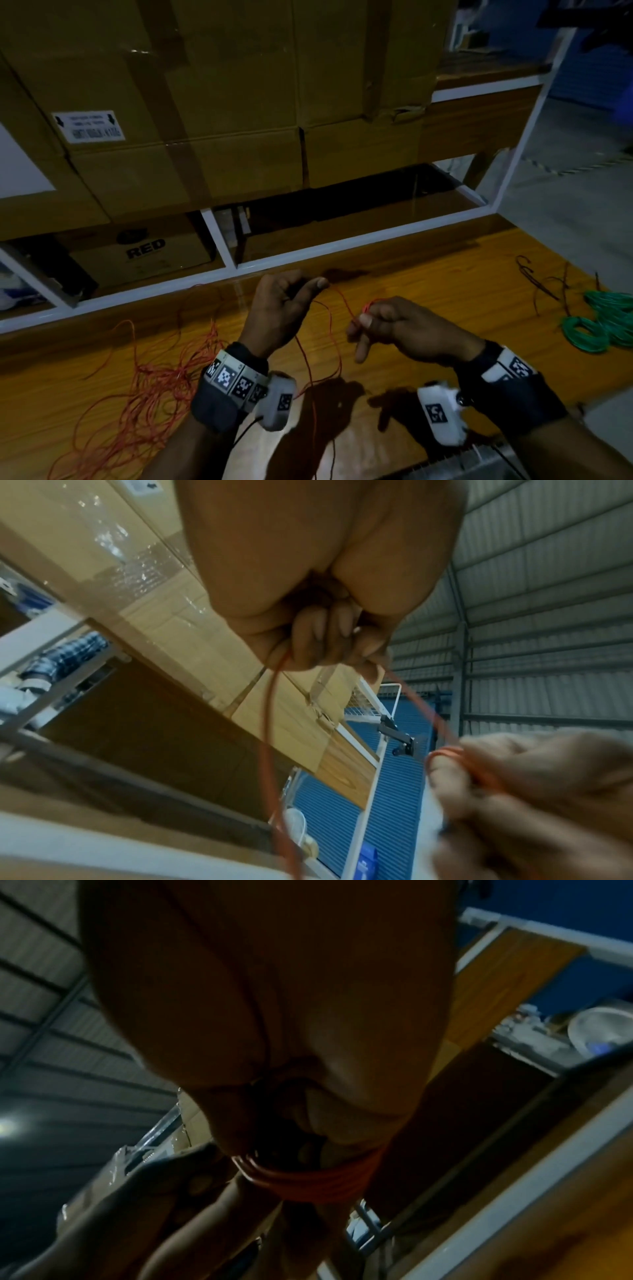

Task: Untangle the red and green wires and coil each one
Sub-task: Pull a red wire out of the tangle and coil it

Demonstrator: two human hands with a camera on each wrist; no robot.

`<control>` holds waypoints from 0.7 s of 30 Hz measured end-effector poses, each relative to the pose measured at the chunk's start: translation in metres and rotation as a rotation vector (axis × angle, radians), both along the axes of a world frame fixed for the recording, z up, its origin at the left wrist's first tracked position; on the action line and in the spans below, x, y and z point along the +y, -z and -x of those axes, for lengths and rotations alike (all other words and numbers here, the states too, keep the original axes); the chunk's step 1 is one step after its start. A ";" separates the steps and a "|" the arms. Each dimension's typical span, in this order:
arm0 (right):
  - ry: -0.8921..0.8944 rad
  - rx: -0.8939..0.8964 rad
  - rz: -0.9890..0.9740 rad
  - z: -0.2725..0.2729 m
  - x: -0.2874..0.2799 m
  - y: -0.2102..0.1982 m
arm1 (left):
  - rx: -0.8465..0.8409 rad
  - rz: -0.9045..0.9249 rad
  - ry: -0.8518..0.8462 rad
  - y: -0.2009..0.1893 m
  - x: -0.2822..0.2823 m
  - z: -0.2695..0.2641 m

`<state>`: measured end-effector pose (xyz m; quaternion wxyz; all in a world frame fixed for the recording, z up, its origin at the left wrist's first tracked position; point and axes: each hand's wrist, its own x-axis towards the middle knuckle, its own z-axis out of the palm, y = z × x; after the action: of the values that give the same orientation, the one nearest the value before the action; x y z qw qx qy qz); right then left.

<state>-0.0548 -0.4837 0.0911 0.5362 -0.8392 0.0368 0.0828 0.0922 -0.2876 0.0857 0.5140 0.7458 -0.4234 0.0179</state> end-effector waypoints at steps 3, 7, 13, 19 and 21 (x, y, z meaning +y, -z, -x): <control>-0.035 0.021 -0.210 0.001 0.011 -0.005 | 0.011 0.071 0.026 -0.003 -0.002 -0.003; -0.013 -0.091 -0.478 -0.003 0.022 -0.004 | 0.105 0.181 -0.013 -0.005 -0.018 -0.003; -0.146 -0.158 -0.684 0.000 0.026 -0.005 | 0.205 0.228 0.063 -0.008 -0.031 -0.002; -0.131 -0.122 -0.692 0.002 0.023 -0.010 | 0.233 0.192 0.135 -0.014 -0.033 -0.007; -0.109 -0.125 -0.699 0.002 0.024 -0.011 | 0.232 0.203 0.145 -0.014 -0.033 -0.010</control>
<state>-0.0564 -0.4594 0.1017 0.7867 -0.6094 -0.0714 0.0673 0.1022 -0.3208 0.0998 0.6318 0.6548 -0.4101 -0.0627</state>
